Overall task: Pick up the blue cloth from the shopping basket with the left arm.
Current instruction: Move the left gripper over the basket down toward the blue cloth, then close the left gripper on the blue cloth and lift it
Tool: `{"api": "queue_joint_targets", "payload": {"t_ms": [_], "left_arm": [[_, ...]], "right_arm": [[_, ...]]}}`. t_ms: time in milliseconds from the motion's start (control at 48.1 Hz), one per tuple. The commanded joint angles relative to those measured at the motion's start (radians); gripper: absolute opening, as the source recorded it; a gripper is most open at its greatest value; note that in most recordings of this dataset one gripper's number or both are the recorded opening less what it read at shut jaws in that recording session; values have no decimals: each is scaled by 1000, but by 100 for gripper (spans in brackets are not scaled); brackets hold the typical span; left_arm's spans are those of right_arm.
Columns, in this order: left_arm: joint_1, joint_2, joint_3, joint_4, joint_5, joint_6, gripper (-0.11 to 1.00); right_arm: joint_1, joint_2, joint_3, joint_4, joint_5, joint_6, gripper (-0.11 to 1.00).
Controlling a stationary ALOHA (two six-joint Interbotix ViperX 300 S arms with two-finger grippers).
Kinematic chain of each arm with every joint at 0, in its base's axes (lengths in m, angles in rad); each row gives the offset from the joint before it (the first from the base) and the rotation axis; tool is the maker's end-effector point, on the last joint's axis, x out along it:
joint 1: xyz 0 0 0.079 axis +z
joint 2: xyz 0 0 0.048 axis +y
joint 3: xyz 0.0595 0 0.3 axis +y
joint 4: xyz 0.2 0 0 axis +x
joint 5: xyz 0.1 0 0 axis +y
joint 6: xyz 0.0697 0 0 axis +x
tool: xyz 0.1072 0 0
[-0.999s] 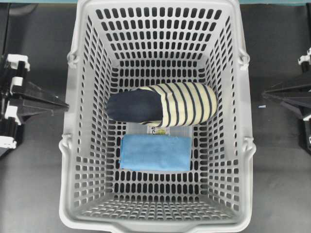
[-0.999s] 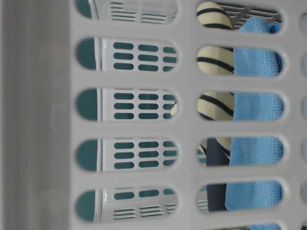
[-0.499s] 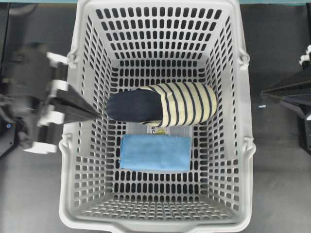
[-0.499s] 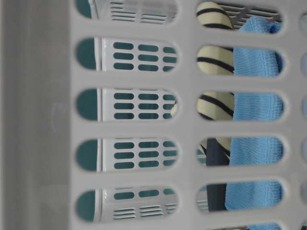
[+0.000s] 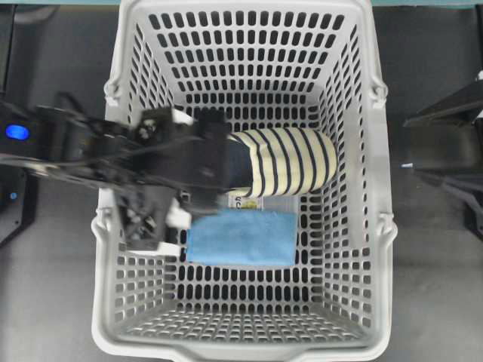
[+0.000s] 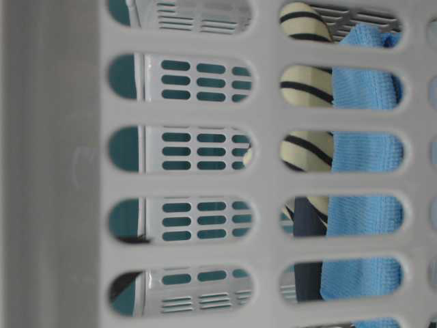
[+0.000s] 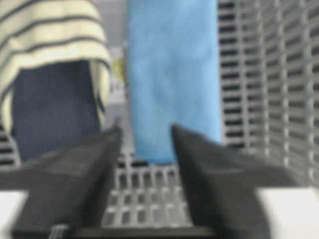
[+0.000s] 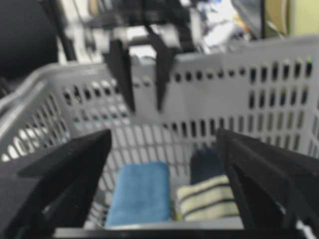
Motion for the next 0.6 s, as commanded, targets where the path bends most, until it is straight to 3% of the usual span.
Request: {"api": "queue_joint_targets", "payload": {"t_ms": [0, 83, 146, 291, 582], "left_arm": [[-14, 48, -78, 5, 26, -5, 56], [-28, 98, -107, 5, 26, -2, 78], [-35, 140, -120, 5, 26, -8, 88], [-41, 225, -121, 5, 32, -12, 83], [-41, 330, -127, 3, 25, -38, 84]], "right_arm": [[0, 5, -25, 3, -21, 0, 82], [0, 8, -23, 5, -21, 0, 80], [0, 9, -21, 3, -21, 0, 79], [0, 12, -21, 3, -21, 0, 79], [-8, 9, -17, 3, -32, 0, 79]]}}
